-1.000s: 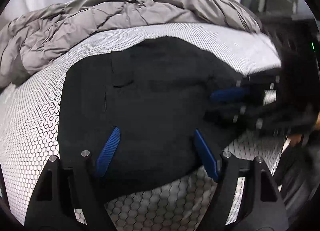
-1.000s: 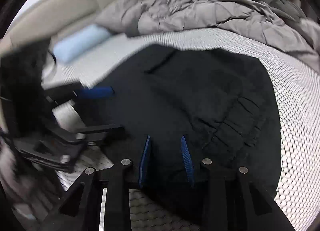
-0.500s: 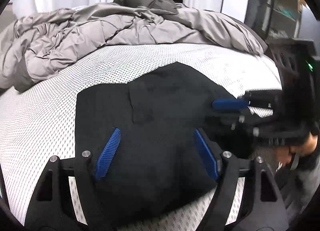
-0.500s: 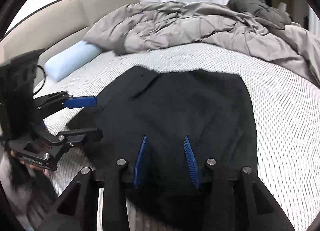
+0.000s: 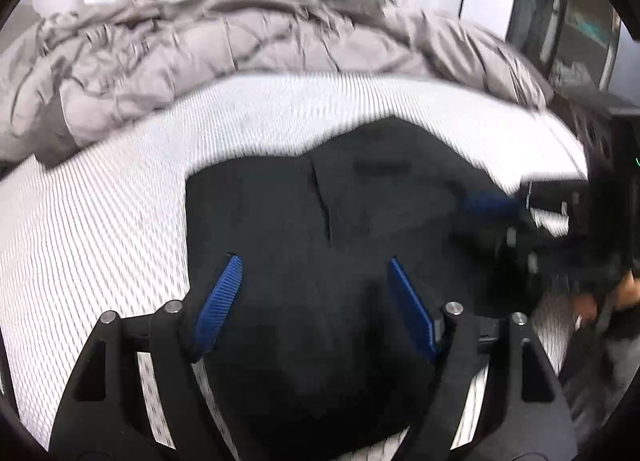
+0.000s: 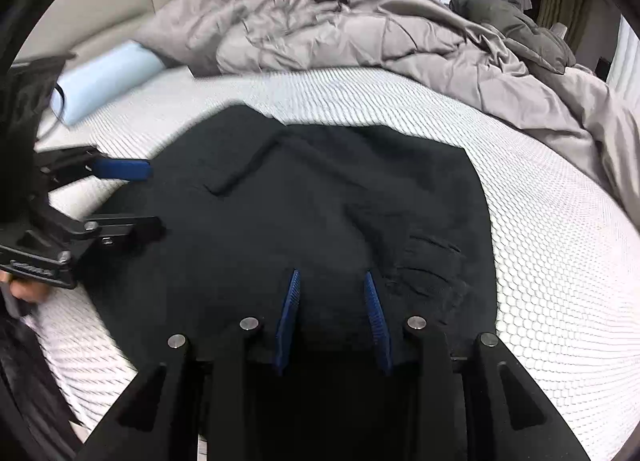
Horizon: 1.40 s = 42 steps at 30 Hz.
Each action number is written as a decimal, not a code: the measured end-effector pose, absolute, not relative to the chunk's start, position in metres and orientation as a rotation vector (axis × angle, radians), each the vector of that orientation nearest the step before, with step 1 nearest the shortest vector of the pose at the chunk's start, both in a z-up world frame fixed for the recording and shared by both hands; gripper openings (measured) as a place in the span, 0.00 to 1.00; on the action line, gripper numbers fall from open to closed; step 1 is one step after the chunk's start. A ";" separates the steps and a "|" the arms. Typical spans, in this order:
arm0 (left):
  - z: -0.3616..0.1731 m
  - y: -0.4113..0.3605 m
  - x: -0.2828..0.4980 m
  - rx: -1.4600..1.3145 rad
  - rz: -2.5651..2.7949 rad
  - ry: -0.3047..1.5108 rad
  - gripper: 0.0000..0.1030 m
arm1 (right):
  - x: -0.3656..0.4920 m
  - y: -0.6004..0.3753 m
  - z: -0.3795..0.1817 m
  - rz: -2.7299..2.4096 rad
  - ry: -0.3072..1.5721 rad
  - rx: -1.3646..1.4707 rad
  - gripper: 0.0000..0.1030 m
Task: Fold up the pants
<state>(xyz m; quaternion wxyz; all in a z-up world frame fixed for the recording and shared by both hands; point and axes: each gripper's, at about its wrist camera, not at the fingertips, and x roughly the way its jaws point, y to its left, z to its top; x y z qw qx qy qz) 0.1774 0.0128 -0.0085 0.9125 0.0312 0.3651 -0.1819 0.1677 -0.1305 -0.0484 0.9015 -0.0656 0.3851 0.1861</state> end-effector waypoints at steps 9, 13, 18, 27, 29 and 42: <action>-0.029 0.019 0.205 0.124 -0.328 0.865 0.73 | 0.196 -0.137 -0.062 0.338 0.904 -0.151 0.32; -0.021 0.050 0.186 -0.026 -0.304 0.888 0.73 | 0.176 -0.172 -0.052 0.438 0.874 0.023 0.32; -0.010 0.037 0.135 0.013 -0.373 0.811 0.77 | 0.134 -0.172 -0.039 0.539 0.806 0.027 0.40; -0.028 0.038 0.120 0.148 -0.389 0.894 0.81 | 0.117 -0.206 -0.057 0.422 0.892 -0.097 0.61; -0.024 0.046 0.117 0.133 -0.370 0.883 0.81 | 0.117 -0.225 -0.062 0.412 0.911 -0.035 0.63; -0.036 0.094 0.149 -0.289 -0.292 0.937 0.38 | 0.135 -0.283 -0.077 0.399 0.977 0.361 0.13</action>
